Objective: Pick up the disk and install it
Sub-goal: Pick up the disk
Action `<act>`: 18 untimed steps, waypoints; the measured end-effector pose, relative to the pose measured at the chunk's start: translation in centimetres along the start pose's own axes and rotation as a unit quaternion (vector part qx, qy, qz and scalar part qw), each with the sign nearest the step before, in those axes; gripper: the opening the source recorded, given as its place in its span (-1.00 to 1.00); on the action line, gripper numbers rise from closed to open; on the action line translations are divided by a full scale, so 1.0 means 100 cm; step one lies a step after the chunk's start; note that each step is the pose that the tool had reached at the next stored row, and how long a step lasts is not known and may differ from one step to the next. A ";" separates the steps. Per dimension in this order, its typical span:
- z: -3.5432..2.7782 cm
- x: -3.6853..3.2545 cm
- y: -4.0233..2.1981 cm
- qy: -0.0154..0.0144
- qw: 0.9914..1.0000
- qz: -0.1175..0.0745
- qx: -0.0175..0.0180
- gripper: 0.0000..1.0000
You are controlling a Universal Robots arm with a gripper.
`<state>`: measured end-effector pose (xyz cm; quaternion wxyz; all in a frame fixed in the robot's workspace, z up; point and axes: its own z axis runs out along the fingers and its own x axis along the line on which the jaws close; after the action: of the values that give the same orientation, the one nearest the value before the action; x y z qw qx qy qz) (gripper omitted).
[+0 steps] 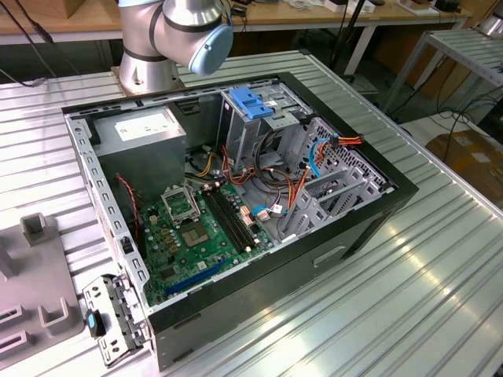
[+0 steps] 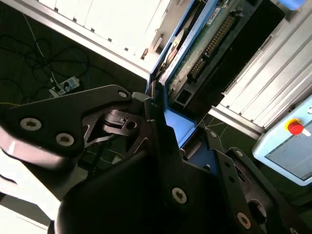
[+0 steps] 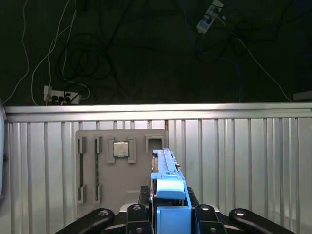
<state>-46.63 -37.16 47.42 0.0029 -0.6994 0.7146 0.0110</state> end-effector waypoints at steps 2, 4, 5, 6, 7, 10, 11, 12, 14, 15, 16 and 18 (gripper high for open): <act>-0.0047 -0.0001 0.0001 0.000 1.000 0.000 0.000 -0.26; -0.0080 -0.0002 0.0001 0.000 1.000 0.000 -0.001 -0.26; -0.0096 -0.0002 0.0001 0.000 1.000 0.000 -0.001 -0.26; -0.0112 -0.0002 0.0001 0.000 1.000 0.000 -0.001 -0.26; -0.0126 -0.0003 0.0001 0.000 1.000 0.000 -0.001 -0.26; -0.0175 -0.0004 0.0001 0.000 1.000 0.000 -0.001 -0.26; -0.0187 -0.0004 0.0002 0.000 1.000 0.000 -0.001 -0.26; -0.0196 -0.0004 0.0002 0.000 1.000 0.000 -0.001 -0.26; -0.0197 -0.0004 0.0002 0.000 1.000 0.000 -0.001 -0.26; -0.0197 -0.0004 0.0002 0.000 1.000 0.000 -0.001 -0.26; -0.0198 -0.0004 0.0002 0.000 1.000 0.000 -0.001 -0.26; -0.0198 -0.0004 0.0002 0.000 1.000 0.000 -0.001 -0.26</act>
<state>-46.62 -37.16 49.40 0.0024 -0.6994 0.7147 0.0121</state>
